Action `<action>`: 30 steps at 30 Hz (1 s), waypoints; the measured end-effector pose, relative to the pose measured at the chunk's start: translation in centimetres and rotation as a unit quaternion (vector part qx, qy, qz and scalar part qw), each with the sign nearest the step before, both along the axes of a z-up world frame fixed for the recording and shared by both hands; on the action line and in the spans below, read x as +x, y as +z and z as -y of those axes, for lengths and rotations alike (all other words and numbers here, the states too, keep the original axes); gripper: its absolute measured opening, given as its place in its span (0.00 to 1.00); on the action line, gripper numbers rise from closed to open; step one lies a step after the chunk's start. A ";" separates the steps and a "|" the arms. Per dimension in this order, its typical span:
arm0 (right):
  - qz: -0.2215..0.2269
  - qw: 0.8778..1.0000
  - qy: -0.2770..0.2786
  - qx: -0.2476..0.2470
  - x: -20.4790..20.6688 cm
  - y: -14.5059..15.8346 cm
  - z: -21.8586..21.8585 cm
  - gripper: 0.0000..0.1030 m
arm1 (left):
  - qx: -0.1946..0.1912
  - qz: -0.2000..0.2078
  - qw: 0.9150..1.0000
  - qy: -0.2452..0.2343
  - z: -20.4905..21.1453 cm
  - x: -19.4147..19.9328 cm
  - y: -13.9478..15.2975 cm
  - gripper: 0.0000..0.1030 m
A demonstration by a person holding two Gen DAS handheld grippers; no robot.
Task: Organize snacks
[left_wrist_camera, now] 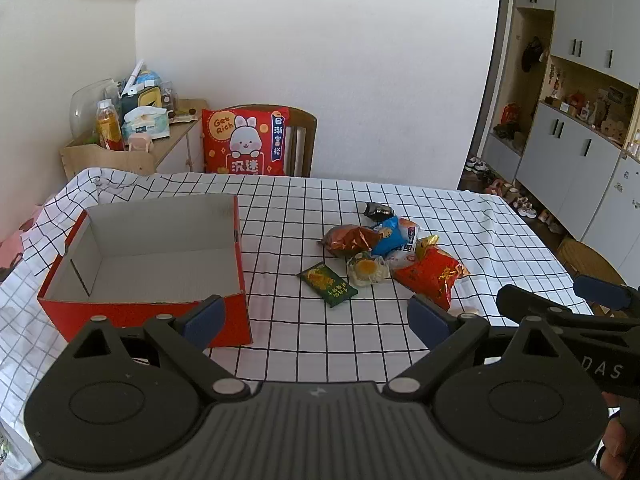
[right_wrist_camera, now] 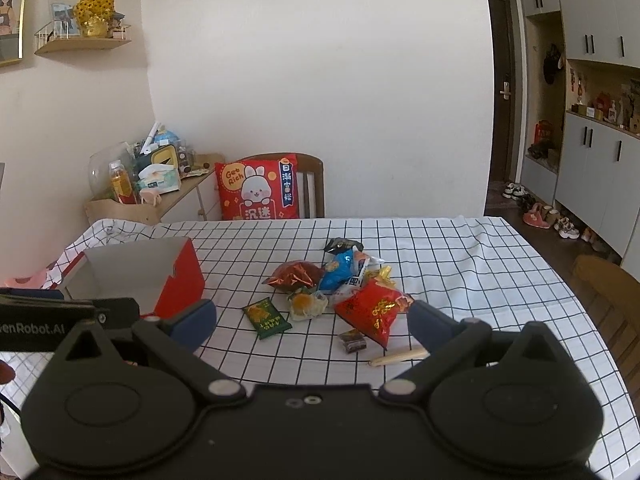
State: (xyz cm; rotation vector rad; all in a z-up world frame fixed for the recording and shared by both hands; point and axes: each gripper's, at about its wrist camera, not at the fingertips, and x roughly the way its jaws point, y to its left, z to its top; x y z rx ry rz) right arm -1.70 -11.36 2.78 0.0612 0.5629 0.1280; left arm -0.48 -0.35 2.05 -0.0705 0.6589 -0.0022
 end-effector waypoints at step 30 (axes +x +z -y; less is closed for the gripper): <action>0.004 1.000 -0.001 -0.009 0.4 -0.1 -1.1 0.99 | -0.003 -0.006 1.000 -0.010 -1.3 0.9 -0.4 0.95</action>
